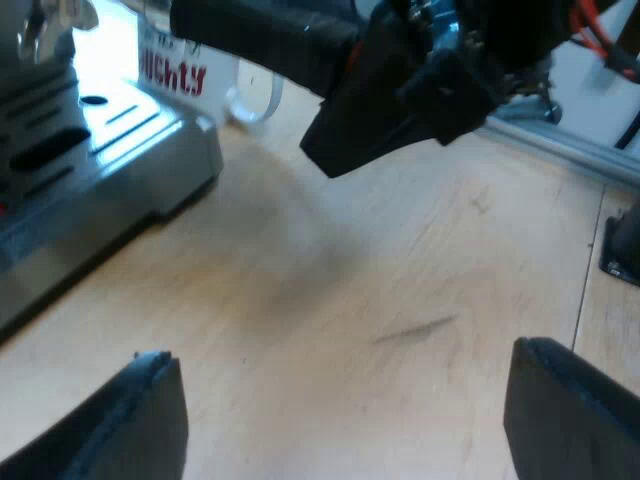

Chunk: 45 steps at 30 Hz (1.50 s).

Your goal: Grind coffee beans and then tamp

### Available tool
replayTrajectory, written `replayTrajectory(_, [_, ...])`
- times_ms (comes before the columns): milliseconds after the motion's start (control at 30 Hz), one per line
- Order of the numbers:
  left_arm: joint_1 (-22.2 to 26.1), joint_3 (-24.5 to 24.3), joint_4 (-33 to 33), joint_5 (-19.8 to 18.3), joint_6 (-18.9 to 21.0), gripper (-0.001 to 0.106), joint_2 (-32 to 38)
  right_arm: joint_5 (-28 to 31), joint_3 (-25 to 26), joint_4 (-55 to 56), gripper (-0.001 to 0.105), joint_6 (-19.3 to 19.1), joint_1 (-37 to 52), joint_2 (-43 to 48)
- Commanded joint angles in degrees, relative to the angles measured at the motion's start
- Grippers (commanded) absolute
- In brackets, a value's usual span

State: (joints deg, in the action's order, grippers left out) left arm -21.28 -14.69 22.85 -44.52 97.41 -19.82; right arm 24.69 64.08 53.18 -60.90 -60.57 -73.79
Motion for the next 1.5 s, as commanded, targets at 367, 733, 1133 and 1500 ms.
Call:
replayTrajectory(367, [-0.08,-1.70,7.09,5.42,1.65,0.067,13.77,2.59,-0.02,-0.14,0.000,0.02,-7.42,3.52])
replayTrajectory(733, [-0.08,-8.16,12.64,9.79,1.15,0.067,14.45,3.61,-8.48,-0.38,0.000,5.87,-15.68,7.17])
replayTrajectory(1133, [-0.08,-8.48,15.13,9.98,0.89,0.067,14.45,3.22,-11.37,-7.44,0.000,-2.62,-18.92,8.12])
replayTrajectory(1500, [-0.08,-8.48,17.14,9.98,0.89,0.067,14.45,-4.06,-15.85,-15.41,0.000,-16.14,-14.07,7.99])
